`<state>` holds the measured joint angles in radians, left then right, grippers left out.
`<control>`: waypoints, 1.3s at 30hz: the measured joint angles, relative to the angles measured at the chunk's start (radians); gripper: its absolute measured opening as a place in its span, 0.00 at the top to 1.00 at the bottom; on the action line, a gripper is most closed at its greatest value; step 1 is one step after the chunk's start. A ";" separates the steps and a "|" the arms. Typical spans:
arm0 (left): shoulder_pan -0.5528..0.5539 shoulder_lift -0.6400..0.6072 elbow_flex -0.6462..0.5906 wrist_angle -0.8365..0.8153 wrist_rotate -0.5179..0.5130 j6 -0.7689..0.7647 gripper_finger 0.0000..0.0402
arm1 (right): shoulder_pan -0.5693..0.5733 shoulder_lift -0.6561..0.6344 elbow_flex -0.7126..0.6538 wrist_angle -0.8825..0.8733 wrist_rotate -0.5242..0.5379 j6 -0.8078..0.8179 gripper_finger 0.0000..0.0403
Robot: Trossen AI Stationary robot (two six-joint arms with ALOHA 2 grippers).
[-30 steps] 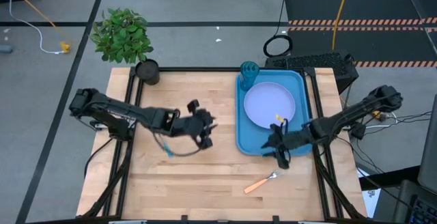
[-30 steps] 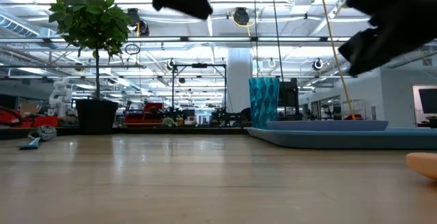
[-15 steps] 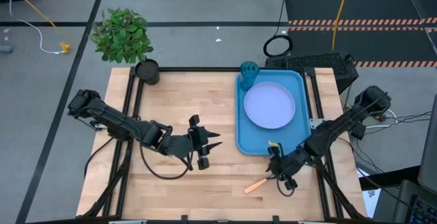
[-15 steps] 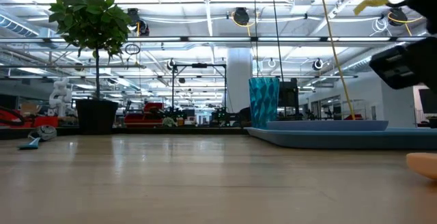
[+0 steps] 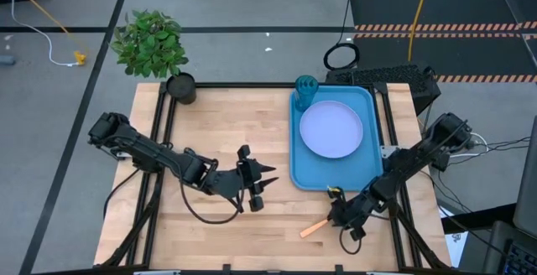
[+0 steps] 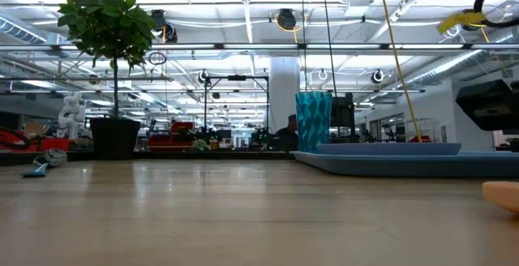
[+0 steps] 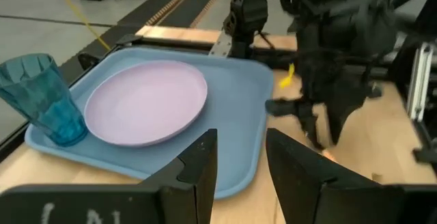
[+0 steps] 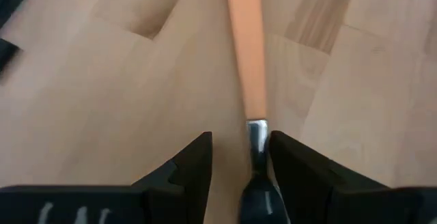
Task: Pick and place plate/cup/fork/spoon on tray
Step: Put the brown fork on the blue table tray under the purple plate
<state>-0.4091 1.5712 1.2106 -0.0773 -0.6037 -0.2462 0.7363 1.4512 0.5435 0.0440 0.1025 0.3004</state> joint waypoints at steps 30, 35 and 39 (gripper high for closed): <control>-0.004 0.014 0.000 0.028 0.003 -0.018 0.68 | 0.002 -0.140 0.034 0.005 -0.002 -0.158 0.98; -0.006 0.014 0.000 0.029 0.003 -0.079 0.68 | 0.001 -0.185 0.034 -0.058 0.100 -0.227 0.97; -0.010 0.014 0.000 0.029 0.003 -0.098 0.68 | 0.001 -0.201 0.035 -0.087 0.153 -0.335 0.97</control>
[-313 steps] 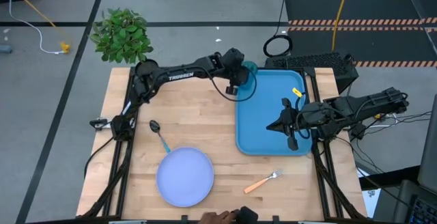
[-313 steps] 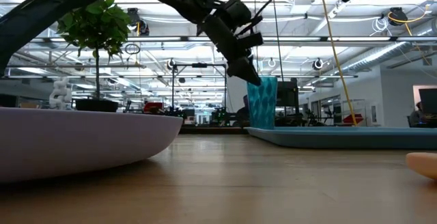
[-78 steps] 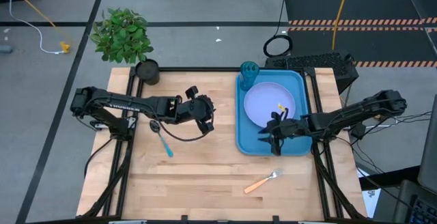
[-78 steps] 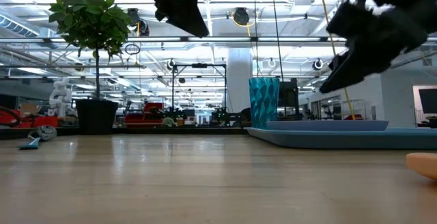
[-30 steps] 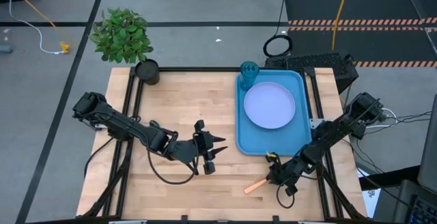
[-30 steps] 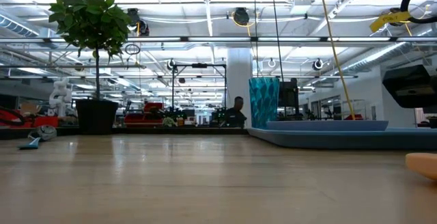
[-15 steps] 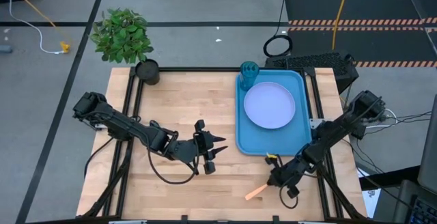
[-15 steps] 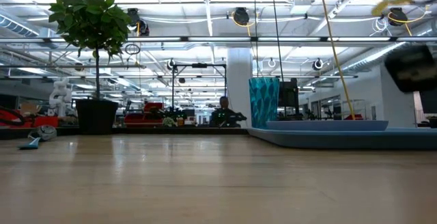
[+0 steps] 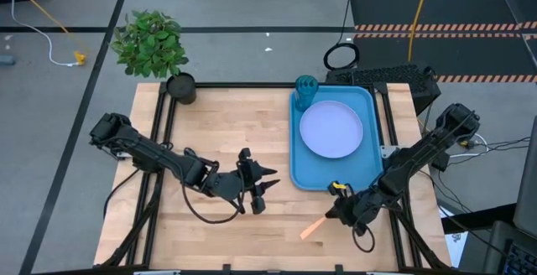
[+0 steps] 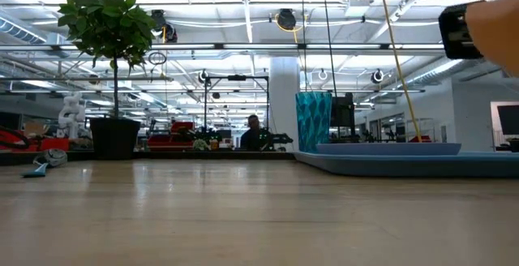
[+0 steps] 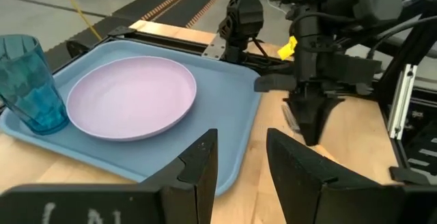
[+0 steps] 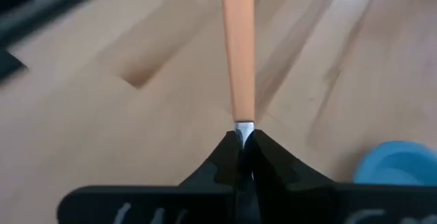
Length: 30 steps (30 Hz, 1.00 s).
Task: Pick and place plate/cup/fork/spoon on tray
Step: Put the brown fork on the blue table tray under the purple plate
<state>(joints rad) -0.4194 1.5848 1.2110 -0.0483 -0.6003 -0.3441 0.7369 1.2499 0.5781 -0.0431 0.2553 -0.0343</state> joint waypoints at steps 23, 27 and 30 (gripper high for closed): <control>0.116 0.068 0.000 0.052 0.190 0.021 0.68 | -0.186 -0.026 0.000 0.029 0.542 -0.799 0.97; 0.149 0.113 0.000 0.082 0.192 0.082 0.68 | -0.246 -0.026 0.001 0.093 0.588 -0.939 0.97; 0.172 0.131 0.000 0.072 0.173 0.108 0.68 | -0.278 -0.026 0.000 0.156 0.592 -1.030 0.97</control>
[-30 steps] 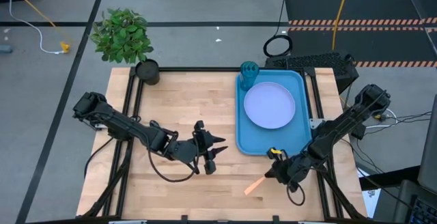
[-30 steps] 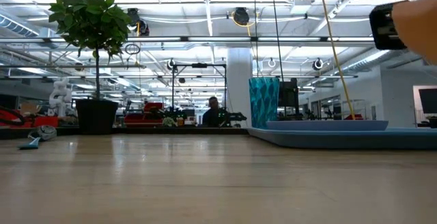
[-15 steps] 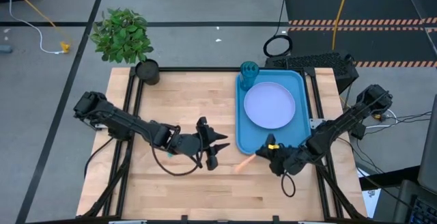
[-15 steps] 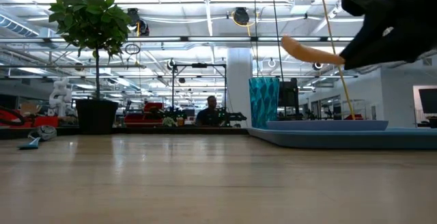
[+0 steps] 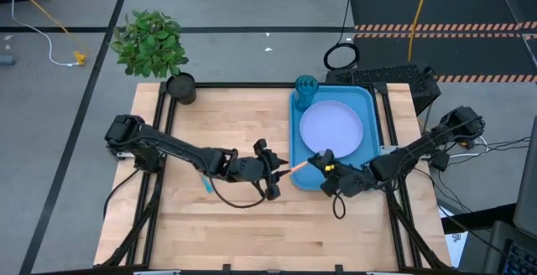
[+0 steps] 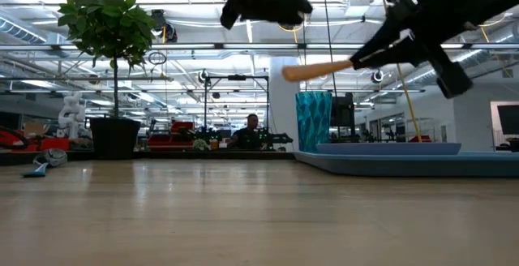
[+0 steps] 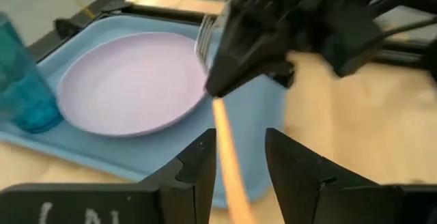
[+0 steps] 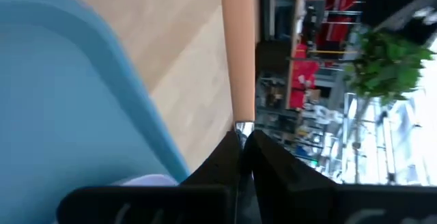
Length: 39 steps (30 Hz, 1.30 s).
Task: Pick and place plate/cup/fork/spoon on tray
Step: Put the brown fork on the blue table tray under the purple plate
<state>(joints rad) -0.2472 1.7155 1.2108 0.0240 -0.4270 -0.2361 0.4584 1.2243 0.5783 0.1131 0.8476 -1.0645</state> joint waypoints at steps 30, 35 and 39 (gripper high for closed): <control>0.158 0.197 0.002 0.261 0.250 -0.119 0.64 | -0.038 0.001 0.000 0.040 -0.011 -0.055 0.97; 0.164 0.199 0.001 0.241 0.281 -0.115 0.80 | -0.039 0.001 0.000 0.041 -0.011 -0.055 0.97; 0.163 0.199 0.001 0.242 0.288 -0.105 0.90 | -0.037 0.001 0.000 0.040 -0.011 -0.062 0.97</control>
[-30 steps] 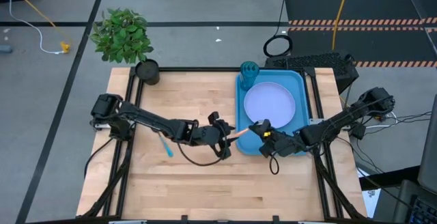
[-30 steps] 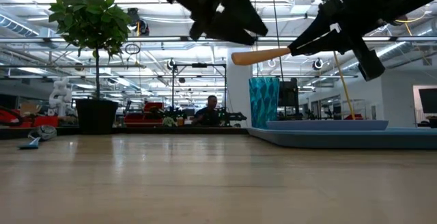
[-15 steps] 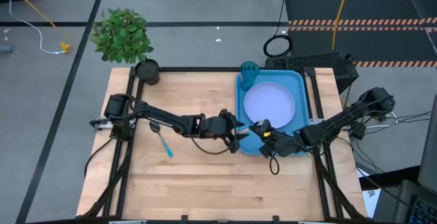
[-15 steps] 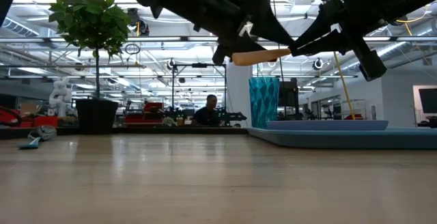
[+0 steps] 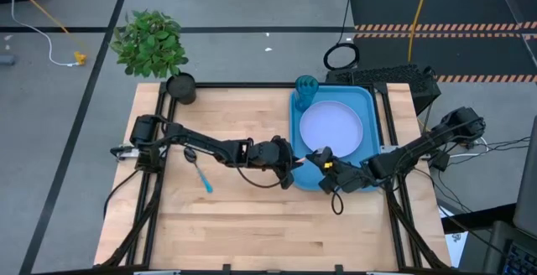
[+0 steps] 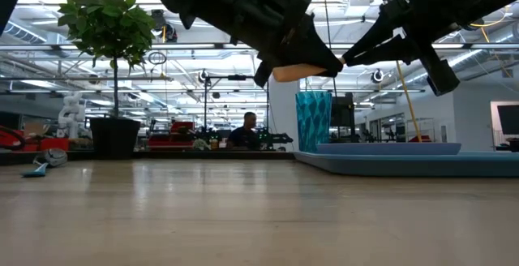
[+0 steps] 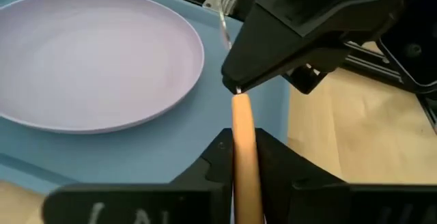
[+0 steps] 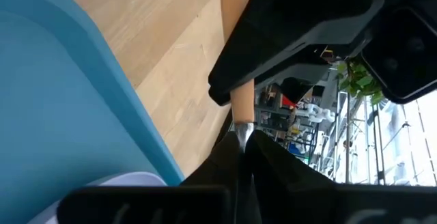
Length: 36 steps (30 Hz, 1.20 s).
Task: Pick and place plate/cup/fork/spoon on tray
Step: Put the brown fork on the blue table tray under the purple plate
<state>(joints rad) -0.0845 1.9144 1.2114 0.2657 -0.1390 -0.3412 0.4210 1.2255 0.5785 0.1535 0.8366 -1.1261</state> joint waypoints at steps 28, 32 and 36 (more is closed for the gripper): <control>-0.072 -0.128 0.000 0.080 -0.576 0.138 0.90 | -0.004 -0.013 0.000 0.368 -0.054 0.825 0.64; -0.087 -0.047 0.000 0.338 -0.572 0.237 0.90 | -0.033 -0.013 0.000 0.365 -0.105 1.013 0.64; -0.090 0.020 0.000 0.550 -0.570 0.308 0.90 | -0.036 -0.013 0.000 0.367 -0.131 1.104 0.63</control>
<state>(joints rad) -0.1745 1.9341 1.2118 0.8153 -0.7091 -0.0334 0.3847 1.2130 0.5785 0.5201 0.7053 -0.0219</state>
